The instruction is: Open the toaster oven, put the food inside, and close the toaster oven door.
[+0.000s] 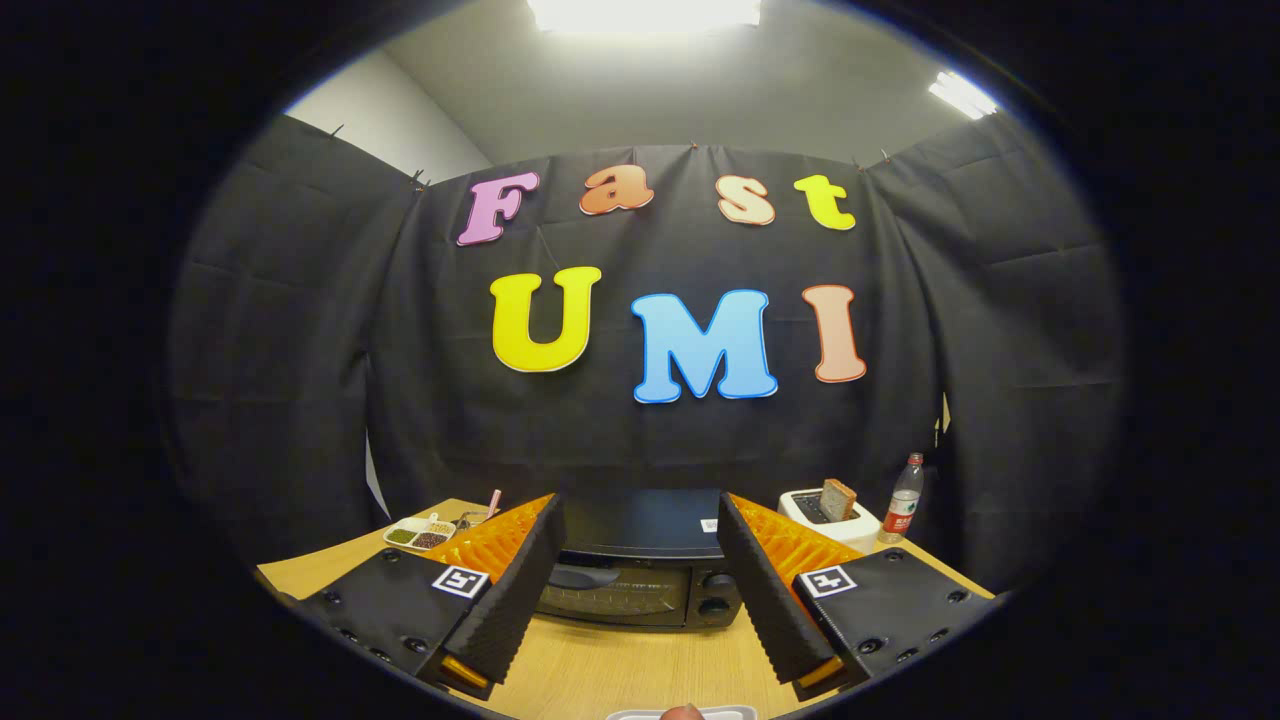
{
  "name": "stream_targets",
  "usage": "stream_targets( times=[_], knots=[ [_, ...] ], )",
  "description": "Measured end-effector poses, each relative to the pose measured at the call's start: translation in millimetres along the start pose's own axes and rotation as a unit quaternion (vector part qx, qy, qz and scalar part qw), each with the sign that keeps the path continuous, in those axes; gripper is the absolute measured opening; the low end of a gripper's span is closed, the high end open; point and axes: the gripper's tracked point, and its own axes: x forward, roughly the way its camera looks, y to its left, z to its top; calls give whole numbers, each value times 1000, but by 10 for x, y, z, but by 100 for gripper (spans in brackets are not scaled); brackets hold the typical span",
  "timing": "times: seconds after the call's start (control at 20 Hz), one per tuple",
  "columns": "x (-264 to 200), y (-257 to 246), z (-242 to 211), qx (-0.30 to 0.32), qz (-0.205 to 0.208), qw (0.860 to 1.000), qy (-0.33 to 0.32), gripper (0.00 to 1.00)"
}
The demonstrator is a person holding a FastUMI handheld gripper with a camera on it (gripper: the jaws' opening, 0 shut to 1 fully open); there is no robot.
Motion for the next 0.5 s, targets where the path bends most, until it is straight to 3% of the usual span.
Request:
stream_targets(
  times=[0.5],
  knots=[
    [791, 500, -580, 10, 26, 998, 47, 97]
  ],
)
